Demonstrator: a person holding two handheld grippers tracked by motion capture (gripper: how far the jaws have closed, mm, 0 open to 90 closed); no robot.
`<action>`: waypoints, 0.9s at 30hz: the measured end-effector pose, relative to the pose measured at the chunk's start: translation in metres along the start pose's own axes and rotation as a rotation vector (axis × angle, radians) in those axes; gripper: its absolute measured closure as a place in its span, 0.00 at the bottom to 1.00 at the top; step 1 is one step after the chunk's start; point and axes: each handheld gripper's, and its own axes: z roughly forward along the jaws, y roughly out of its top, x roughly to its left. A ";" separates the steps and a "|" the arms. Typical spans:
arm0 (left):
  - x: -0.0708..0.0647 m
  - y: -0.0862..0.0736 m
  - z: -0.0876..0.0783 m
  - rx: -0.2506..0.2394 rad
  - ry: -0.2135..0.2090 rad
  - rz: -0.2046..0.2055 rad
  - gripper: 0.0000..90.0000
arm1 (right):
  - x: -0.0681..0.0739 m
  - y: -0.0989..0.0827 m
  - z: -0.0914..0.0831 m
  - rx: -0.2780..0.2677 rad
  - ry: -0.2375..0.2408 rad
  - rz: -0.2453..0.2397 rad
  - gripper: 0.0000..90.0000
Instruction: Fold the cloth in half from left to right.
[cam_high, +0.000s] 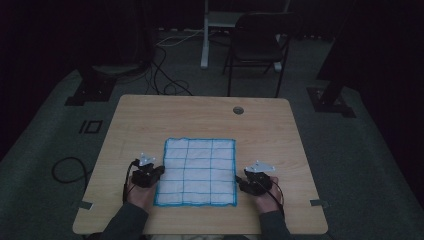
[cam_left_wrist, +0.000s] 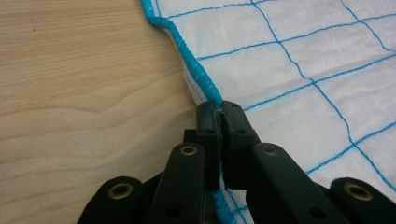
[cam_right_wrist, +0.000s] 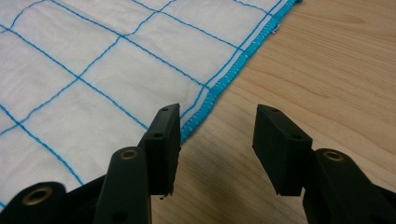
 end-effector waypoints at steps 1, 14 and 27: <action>0.001 0.001 0.000 0.003 0.002 0.003 0.97 | 0.000 0.000 0.000 0.000 0.000 -0.003 0.58; 0.007 0.010 0.004 0.032 -0.008 -0.002 0.98 | 0.010 0.007 0.010 -0.002 -0.026 -0.051 0.81; 0.004 0.017 -0.004 -0.016 -0.042 0.025 0.98 | 0.014 0.015 0.022 0.021 -0.004 -0.130 0.96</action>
